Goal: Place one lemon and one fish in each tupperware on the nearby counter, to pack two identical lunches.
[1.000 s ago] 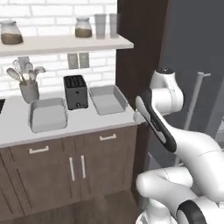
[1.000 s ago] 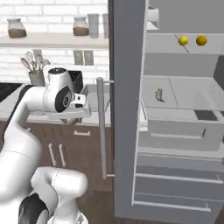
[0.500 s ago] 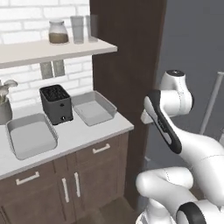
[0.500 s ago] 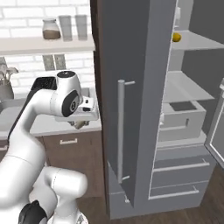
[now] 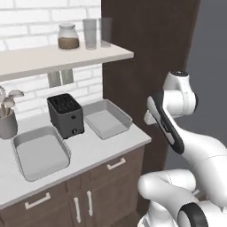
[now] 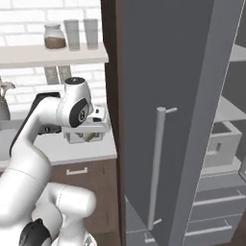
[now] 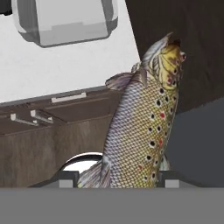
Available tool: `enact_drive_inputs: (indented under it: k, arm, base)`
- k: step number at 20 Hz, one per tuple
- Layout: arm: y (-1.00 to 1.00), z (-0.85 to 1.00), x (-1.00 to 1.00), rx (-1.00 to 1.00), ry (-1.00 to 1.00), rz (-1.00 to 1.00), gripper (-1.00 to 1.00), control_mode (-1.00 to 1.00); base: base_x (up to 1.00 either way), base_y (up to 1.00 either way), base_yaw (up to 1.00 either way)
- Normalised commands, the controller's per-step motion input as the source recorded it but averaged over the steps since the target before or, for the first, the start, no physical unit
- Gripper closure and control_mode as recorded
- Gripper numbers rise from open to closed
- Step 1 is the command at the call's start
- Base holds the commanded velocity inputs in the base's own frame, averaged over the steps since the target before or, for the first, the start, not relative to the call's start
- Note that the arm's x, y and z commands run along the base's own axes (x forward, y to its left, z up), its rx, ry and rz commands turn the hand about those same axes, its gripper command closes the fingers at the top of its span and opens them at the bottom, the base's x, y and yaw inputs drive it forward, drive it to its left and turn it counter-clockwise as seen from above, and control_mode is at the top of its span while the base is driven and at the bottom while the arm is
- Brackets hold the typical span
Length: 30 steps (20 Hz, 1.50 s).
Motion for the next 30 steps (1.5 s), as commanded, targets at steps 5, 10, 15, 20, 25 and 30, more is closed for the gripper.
enact_drive_inputs:
  k: [5, 10, 15, 20, 25, 30]
  arm:
    - [0.00, 0.00, 0.00, 0.00, 0.00, 0.00, 1.00, 1.00]
    - [0.00, 0.00, 0.00, 0.00, 0.00, 0.00, 1.00, 1.00]
    - [0.00, 0.00, 0.00, 0.00, 0.00, 0.00, 1.00, 1.00]
    - [0.09, -0.06, 0.34, 0.00, 0.00, 0.00, 1.00, -1.00]
    - [0.34, -0.31, 1.00, 0.00, 0.03, 0.01, 1.00, -1.00]
    - [0.13, -0.43, 1.00, 0.00, 0.13, 0.00, 1.00, -1.00]
  base:
    - [0.51, 0.60, 0.00]
    - [0.54, 0.06, 0.00]
    - [0.37, 0.01, 0.03]
    - [0.14, 0.05, 0.04]
    - [0.00, 0.00, 0.00]
    - [0.00, 0.00, 0.00]
